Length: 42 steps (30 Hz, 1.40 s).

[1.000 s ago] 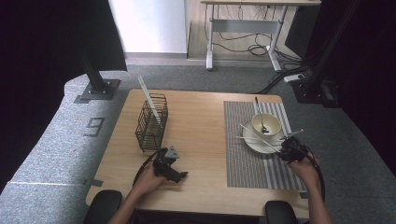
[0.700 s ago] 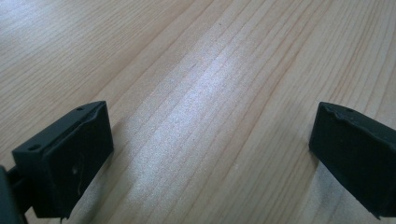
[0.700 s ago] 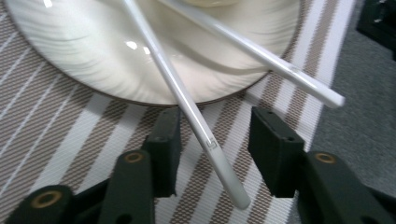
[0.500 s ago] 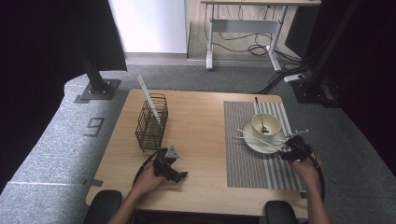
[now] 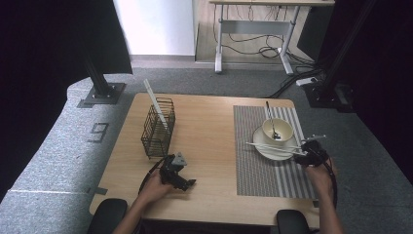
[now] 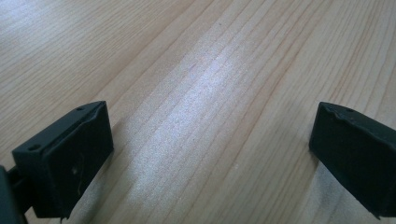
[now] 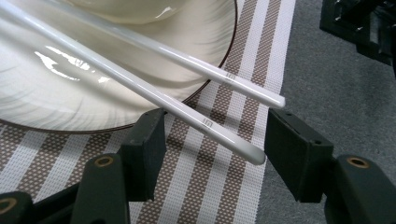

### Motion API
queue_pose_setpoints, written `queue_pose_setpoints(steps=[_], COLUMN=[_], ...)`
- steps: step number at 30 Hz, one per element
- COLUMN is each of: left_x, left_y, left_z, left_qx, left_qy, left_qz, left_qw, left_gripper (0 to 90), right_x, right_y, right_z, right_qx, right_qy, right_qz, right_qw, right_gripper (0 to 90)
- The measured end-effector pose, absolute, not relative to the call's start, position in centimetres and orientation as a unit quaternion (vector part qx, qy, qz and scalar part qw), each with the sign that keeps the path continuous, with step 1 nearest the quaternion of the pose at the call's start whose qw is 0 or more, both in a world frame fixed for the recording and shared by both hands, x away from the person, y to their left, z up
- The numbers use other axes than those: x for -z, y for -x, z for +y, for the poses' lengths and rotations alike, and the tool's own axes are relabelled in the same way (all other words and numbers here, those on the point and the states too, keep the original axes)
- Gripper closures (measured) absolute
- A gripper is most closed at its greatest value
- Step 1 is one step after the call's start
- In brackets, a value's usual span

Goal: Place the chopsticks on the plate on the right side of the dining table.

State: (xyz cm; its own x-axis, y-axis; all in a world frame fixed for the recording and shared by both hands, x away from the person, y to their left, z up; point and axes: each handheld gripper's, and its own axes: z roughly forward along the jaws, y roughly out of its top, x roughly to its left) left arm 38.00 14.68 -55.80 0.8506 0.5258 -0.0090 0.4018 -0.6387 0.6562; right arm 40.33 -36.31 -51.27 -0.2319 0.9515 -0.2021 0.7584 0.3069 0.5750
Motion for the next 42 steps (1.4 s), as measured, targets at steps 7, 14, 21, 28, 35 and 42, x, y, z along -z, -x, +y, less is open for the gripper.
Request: queue_pose_setpoints(steps=[7, 14, 21, 28, 35, 42], left_x=[55.8, 55.8, 55.8, 55.8, 55.8, 55.8], left_y=[-38.0, -38.0, -38.0, -38.0, -38.0, -38.0], left_z=[14.7, 14.7, 14.7, 14.7, 14.7, 14.7], left_qx=[-0.092, -0.092, -0.092, -0.092, -0.092, -0.092], left_qy=[-0.9, -0.9, -0.901, -0.901, -0.901, -0.901], left_qz=[0.257, 0.257, 0.257, 0.257, 0.257, 0.257], left_qw=[0.338, 0.338, 0.338, 0.337, 0.337, 0.337], left_gripper=[0.0, 0.0, 0.0, 0.0, 0.0, 0.0], right_x=[51.4, 50.4, 49.6, 49.4, 50.3, 51.7], right_y=[-40.5, -39.3, -37.6, -36.9, -36.9, -37.1], right_z=[-36.5, -36.0, -33.9, -31.1, -28.7, -27.0], right_qx=[-0.19, -0.22, -0.259, -0.302, -0.357, -0.359], right_qy=[-0.563, -0.556, -0.531, -0.533, -0.522, -0.498], right_qz=[0.759, 0.754, 0.758, 0.746, 0.736, 0.748], right_qw=[0.268, 0.272, 0.277, 0.263, 0.241, 0.25], right_gripper=[36.7, 31.2, 21.6, 5.6, 0.0, 0.0])
